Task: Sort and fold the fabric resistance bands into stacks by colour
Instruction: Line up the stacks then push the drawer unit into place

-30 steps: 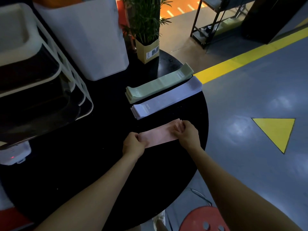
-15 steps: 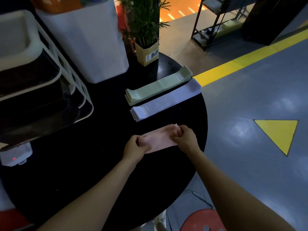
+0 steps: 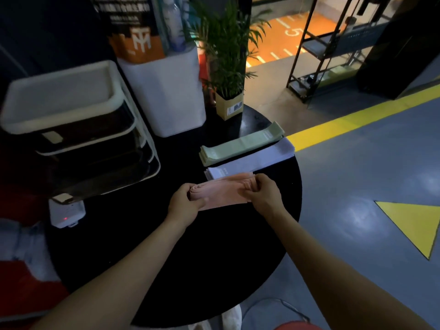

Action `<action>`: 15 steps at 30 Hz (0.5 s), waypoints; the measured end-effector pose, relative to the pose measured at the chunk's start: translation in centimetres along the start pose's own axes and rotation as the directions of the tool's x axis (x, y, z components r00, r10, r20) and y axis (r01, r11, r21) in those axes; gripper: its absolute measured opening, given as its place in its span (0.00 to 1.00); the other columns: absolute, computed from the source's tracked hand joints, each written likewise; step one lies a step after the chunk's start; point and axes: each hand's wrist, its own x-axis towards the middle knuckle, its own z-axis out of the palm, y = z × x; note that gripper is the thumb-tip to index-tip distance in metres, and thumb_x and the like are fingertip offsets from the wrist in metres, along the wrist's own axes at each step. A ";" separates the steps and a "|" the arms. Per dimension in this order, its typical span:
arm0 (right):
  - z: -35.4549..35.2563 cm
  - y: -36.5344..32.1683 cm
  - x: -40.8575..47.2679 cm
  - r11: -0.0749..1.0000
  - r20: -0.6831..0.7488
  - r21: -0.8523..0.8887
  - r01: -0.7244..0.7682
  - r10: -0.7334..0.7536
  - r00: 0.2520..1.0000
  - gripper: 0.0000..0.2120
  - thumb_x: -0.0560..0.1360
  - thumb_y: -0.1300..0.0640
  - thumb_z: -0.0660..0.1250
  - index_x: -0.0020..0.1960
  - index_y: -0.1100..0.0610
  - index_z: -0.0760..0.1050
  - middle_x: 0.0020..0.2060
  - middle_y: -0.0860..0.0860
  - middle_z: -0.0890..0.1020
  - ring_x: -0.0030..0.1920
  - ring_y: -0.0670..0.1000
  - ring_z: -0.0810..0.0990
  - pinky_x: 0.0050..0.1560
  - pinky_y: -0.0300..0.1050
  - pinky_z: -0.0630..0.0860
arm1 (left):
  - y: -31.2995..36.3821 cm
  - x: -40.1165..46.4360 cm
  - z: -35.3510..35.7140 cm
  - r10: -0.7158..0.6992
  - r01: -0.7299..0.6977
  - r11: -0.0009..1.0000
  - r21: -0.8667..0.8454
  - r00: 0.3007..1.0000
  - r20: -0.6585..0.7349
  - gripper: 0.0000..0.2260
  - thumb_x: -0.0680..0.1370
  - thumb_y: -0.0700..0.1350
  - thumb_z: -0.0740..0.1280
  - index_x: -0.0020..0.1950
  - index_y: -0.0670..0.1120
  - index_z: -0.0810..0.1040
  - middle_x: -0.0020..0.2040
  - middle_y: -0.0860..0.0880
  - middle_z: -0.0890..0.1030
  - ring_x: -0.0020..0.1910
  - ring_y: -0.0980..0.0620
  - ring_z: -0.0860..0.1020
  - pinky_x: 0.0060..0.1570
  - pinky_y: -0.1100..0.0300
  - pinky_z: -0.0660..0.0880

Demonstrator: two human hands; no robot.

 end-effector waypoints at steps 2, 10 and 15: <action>-0.2 -2.7 -0.1 0.998 0.001 -0.001 0.064 -0.064 0.998 0.17 0.69 0.59 0.74 0.33 0.53 0.65 0.28 0.46 0.69 0.29 0.43 0.67 0.28 0.29 0.66 | 1.5 -0.8 -2.1 0.034 -0.034 0.999 -0.011 0.998 -0.047 0.11 0.72 0.38 0.71 0.53 0.45 0.75 0.46 0.51 0.78 0.43 0.54 0.76 0.36 0.67 0.69; 1.4 -13.1 0.0 0.976 0.096 0.081 0.202 -0.209 0.973 0.16 0.70 0.61 0.72 0.35 0.57 0.65 0.29 0.49 0.68 0.30 0.46 0.66 0.27 0.33 0.63 | 5.7 -3.1 -11.4 0.192 -0.192 0.981 0.023 0.952 -0.240 0.13 0.71 0.36 0.72 0.53 0.44 0.76 0.47 0.48 0.79 0.47 0.51 0.76 0.46 0.63 0.68; 5.5 -18.3 -0.2 0.956 0.075 0.100 0.276 -0.284 0.956 0.13 0.68 0.60 0.74 0.36 0.56 0.69 0.28 0.46 0.70 0.29 0.42 0.68 0.26 0.30 0.65 | 5.4 -2.8 -17.4 0.208 -0.200 0.978 0.059 0.912 -0.353 0.13 0.70 0.39 0.73 0.53 0.44 0.77 0.48 0.48 0.79 0.48 0.50 0.76 0.47 0.60 0.69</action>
